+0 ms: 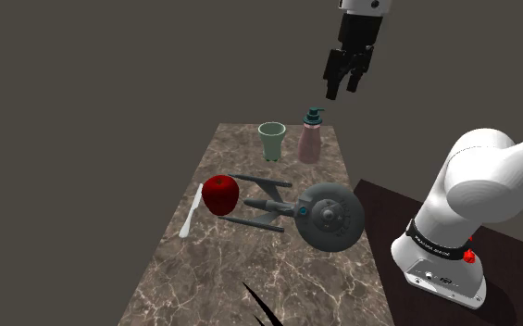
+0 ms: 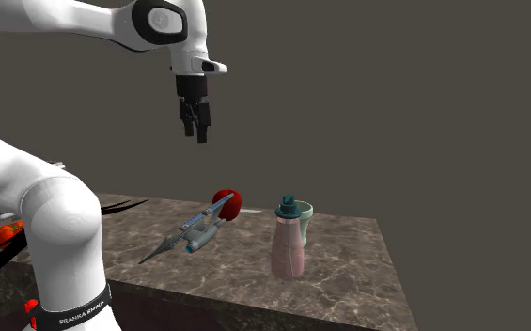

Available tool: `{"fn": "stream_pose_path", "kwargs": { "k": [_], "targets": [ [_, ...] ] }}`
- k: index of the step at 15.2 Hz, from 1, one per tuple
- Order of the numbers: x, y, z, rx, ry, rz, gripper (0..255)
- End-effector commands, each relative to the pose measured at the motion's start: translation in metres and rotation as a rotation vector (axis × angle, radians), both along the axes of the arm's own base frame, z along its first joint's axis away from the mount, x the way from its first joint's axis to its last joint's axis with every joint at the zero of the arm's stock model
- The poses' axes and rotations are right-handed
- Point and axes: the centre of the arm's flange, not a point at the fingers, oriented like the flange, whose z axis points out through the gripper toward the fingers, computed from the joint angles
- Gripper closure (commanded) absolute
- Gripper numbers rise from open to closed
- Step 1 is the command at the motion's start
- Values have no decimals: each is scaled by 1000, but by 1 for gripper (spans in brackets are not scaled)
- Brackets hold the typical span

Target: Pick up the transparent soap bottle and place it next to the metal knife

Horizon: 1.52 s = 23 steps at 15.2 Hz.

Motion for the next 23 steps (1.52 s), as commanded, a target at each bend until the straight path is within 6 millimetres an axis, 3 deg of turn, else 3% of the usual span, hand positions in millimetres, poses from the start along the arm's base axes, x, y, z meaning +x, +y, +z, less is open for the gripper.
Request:
{"fn": "stream_pose_path", "kwargs": {
  "k": [1,11,23],
  "targets": [
    [0,0,0,0,0,0,0],
    [18,-79,-94,-37,-172,-32,0],
    [56,-178,-194,-81,-375,-71,0]
  ]
}}
